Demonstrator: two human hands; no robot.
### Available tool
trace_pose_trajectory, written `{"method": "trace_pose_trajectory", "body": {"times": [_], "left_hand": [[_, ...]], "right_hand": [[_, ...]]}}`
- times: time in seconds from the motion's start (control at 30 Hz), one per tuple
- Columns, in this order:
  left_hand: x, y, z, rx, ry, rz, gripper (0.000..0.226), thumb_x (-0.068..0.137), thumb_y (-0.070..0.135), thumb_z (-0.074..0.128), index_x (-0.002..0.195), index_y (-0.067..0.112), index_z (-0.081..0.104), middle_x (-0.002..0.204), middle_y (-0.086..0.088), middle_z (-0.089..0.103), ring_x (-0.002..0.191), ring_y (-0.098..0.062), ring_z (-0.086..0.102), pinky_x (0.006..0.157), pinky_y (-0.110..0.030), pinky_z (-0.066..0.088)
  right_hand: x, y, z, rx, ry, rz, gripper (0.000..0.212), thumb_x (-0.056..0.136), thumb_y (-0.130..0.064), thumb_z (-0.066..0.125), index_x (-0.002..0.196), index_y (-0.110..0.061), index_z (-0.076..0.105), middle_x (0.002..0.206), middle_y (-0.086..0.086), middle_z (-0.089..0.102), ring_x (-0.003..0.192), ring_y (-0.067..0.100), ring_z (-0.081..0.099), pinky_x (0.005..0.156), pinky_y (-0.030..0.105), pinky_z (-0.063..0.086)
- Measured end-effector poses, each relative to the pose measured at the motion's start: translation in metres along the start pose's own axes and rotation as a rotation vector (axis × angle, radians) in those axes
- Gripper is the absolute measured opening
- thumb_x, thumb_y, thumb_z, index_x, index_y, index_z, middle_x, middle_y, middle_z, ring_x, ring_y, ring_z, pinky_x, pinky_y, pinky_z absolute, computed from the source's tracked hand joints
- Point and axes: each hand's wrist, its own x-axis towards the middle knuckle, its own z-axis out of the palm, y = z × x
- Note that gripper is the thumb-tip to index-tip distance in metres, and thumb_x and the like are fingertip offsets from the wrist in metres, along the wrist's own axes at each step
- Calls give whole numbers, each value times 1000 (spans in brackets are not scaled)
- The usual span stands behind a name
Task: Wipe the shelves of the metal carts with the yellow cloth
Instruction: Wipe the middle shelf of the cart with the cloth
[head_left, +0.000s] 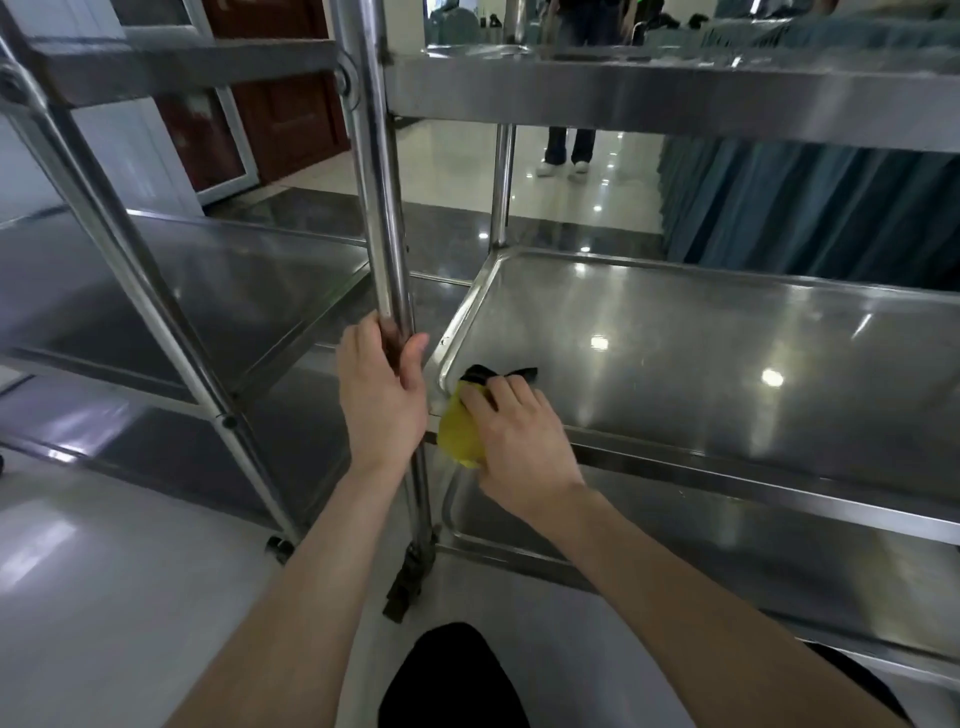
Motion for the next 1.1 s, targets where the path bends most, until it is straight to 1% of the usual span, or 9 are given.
{"method": "trace_pose_trajectory", "body": {"times": [0.23,0.47,0.53,0.6,0.63,0.7,0.8,0.93,1.1], "left_hand": [[-2,-8,5,-24,29,30,24,107,37,62,101,19,48,97,-2,50,89,-17,48,76,-17,37],[-9,-3,8,-23,70,30,31,109,36,61,108,5,58,99,-6,52,91,-20,49,80,-12,38],[-8,-2,7,-27,67,8,30,108,36,62,107,6,58,98,-4,51,91,-23,50,82,-19,44],[-7,1,7,-23,77,-14,30,107,36,64,113,8,58,102,-4,55,95,-28,56,88,-42,54],[-9,5,7,-34,93,-39,32,106,34,65,124,9,59,110,-6,59,103,-29,59,95,-46,55],[-22,22,9,-43,189,-83,55,102,21,69,153,12,48,137,-11,55,125,-26,59,113,-32,49],[-57,49,26,90,306,55,61,97,7,66,155,6,46,143,-22,47,131,-36,54,115,-48,47],[-112,84,77,206,2,300,34,101,9,64,134,3,62,129,-19,59,121,-39,57,105,-51,47],[-151,152,149,192,-278,355,26,109,22,56,130,7,63,119,-12,65,112,-34,57,99,-48,44]], "right_hand": [[15,-18,12,45,66,6,82,63,-25,91,138,-15,59,125,13,60,118,34,55,102,47,51],[6,0,9,66,61,-19,86,60,-25,90,140,-18,59,121,10,60,113,32,55,98,43,50],[-3,9,2,61,54,-15,89,58,-24,91,140,-18,59,121,11,60,112,33,55,97,43,50],[-17,23,-7,48,33,-4,89,59,-24,91,141,-19,57,124,10,59,114,32,55,97,43,50],[-25,33,-12,45,20,8,90,59,-25,91,142,-20,56,125,9,59,116,32,54,97,43,50],[-44,56,-22,32,-2,30,93,58,-26,91,143,-21,55,127,9,59,118,33,55,97,44,50],[-76,97,-33,15,1,53,96,54,-26,92,144,-20,56,124,9,61,114,34,58,95,47,54],[-120,154,-47,10,-1,75,95,58,-30,88,146,-23,54,127,6,60,117,33,58,97,46,52],[-185,233,-72,-7,-12,132,93,61,-36,85,148,-26,53,136,2,59,127,31,54,101,46,48]]}}
